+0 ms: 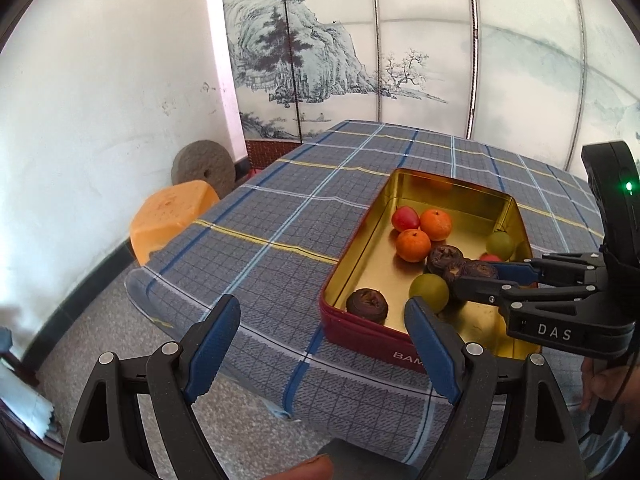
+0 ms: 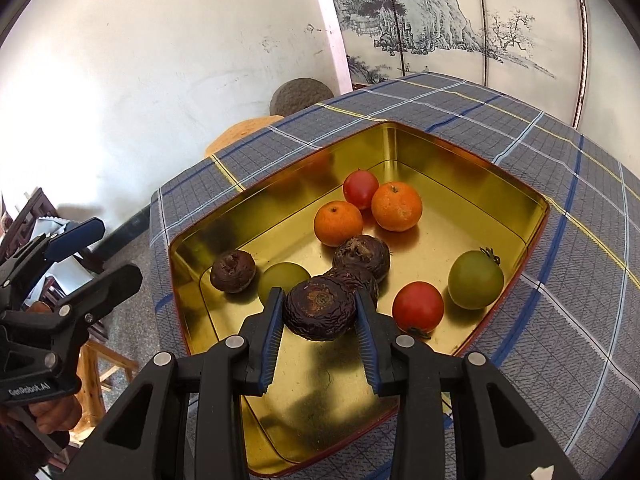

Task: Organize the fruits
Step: 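Carry the brown tea cake into the tin and release it with the right gripper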

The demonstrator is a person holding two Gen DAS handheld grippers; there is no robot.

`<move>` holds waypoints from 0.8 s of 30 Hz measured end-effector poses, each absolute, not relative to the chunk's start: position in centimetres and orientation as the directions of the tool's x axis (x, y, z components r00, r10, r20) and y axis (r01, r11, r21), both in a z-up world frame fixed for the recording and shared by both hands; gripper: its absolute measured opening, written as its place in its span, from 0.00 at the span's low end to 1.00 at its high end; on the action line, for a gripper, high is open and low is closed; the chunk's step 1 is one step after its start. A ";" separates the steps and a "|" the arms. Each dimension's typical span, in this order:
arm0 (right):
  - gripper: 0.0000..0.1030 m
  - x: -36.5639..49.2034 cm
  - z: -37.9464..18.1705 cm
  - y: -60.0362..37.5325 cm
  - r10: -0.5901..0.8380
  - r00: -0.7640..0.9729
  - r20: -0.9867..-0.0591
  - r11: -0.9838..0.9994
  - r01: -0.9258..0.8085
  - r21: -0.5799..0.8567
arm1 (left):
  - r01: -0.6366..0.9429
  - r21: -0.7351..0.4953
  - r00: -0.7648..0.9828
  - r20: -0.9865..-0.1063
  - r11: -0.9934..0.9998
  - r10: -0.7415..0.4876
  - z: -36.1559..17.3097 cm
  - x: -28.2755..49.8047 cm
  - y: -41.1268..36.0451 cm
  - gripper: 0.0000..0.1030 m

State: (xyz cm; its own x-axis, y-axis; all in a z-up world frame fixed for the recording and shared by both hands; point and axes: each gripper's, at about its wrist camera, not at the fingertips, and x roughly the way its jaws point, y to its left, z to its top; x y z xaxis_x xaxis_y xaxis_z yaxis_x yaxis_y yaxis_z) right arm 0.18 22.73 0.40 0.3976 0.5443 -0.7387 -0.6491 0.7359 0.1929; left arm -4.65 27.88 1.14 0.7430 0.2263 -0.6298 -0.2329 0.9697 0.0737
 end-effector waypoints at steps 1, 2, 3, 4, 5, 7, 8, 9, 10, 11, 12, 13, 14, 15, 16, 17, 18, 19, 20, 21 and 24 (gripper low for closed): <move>0.32 0.2 0.4 22.7 0.543 0.398 -0.740 0.736 -0.650 0.190 | -0.231 0.081 0.744 -0.627 0.970 0.230 1.1 -4.7 27.8 0.82; 0.32 0.2 0.4 22.9 0.541 0.399 -0.740 0.735 -0.652 0.186 | -0.225 0.079 0.747 -0.626 0.971 0.224 1.2 -4.7 27.7 0.82; 0.32 0.2 0.4 23.0 0.541 0.399 -0.740 0.735 -0.653 0.185 | -0.222 0.077 0.748 -0.626 0.972 0.220 1.2 -4.7 27.7 0.82; 0.32 0.3 0.4 23.1 0.542 0.398 -0.740 0.734 -0.653 0.186 | -0.223 0.078 0.748 -0.626 0.972 0.222 1.2 -4.8 27.6 0.82; 0.33 0.3 0.4 23.2 0.545 0.397 -0.738 0.732 -0.655 0.188 | -0.223 0.080 0.748 -0.626 0.971 0.223 1.2 -4.8 27.6 0.82; 0.33 0.2 0.6 23.3 0.552 0.399 -0.732 0.727 -0.660 0.189 | -0.225 0.083 0.750 -0.621 0.971 0.227 1.3 -4.9 27.5 0.82; 0.33 0.2 0.7 23.3 0.556 0.399 -0.729 0.724 -0.664 0.189 | -0.224 0.083 0.752 -0.618 0.971 0.226 1.4 -4.9 27.5 0.82; 0.33 0.1 0.7 23.4 0.557 0.399 -0.728 0.722 -0.666 0.188 | -0.224 0.082 0.753 -0.618 0.971 0.226 1.4 -5.0 27.5 0.82; 0.33 0.1 0.8 23.5 0.559 0.401 -0.726 0.720 -0.668 0.185 | -0.225 0.081 0.752 -0.619 0.971 0.225 1.5 -5.0 27.5 0.82; 0.33 0.0 0.9 23.5 0.560 0.403 -0.724 0.719 -0.671 0.183 | -0.223 0.078 0.754 -0.618 0.972 0.223 1.5 -5.1 27.5 0.82; 0.33 -0.1 1.0 23.5 0.560 0.407 -0.722 0.718 -0.672 0.178 | -0.222 0.073 0.756 -0.617 0.972 0.219 1.6 -5.1 27.5 0.82; 0.34 -0.3 1.2 23.4 0.562 0.412 -0.718 0.717 -0.675 0.175 | -0.223 0.070 0.758 -0.615 0.972 0.218 1.7 -5.2 27.5 0.82; 0.36 -0.5 1.3 23.2 0.566 0.413 -0.714 0.715 -0.676 0.176 | -0.225 0.070 0.759 -0.613 0.972 0.220 1.8 -5.3 27.5 0.83; 0.40 -0.8 1.6 23.0 0.574 0.416 -0.706 0.711 -0.680 0.178 | -0.226 0.070 0.760 -0.612 0.972 0.221 2.0 -5.4 27.4 0.83; 0.43 -1.2 2.1 22.8 0.585 0.421 -0.693 0.706 -0.684 0.181 | -0.226 0.068 0.763 -0.608 0.972 0.220 2.2 -5.5 27.4 0.83; 0.50 -1.6 2.6 22.6 0.593 0.430 -0.680 0.703 -0.689 0.177 | -0.225 0.066 0.768 -0.603 0.972 0.218 2.5 -5.6 27.3 0.83; 0.54 -2.0 3.0 22.4 0.597 0.438 -0.672 0.701 -0.692 0.172 | -0.227 0.065 0.774 -0.593 0.972 0.220 2.8 -5.9 27.3 0.83; 0.55 -2.8 3.7 22.1 0.604 0.455 -0.654 0.698 -0.698 0.159 | -0.229 0.064 0.778 -0.587 0.971 0.222 3.0 -5.9 27.2 0.84; 0.56 -3.4 4.2 21.9 0.608 0.466 -0.643 0.696 -0.702 0.149 | -0.229 0.063 0.784 -0.580 0.971 0.222 3.4 -6.1 27.1 0.85; 0.57 -4.0 4.7 21.6 0.609 0.479 -0.633 0.696 -0.705 0.136 | -0.230 0.061 0.788 -0.574 0.971 0.223 3.7 -6.4 27.0 0.86; 0.62 -5.7 6.2 20.7 0.608 0.519 -0.600 0.698 -0.710 0.092 | -0.231 0.055 0.803 -0.552 0.971 0.223 4.7 -7.1 26.8 0.88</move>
State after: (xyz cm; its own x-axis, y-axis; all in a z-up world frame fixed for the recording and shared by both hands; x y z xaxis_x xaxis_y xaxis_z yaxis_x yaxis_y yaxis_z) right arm -5.73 20.68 6.18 0.5193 0.6080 -0.6005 -0.7103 0.6978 0.0923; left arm -7.09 26.80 4.71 0.8033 0.2226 -0.5524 -0.2311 0.9714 0.0552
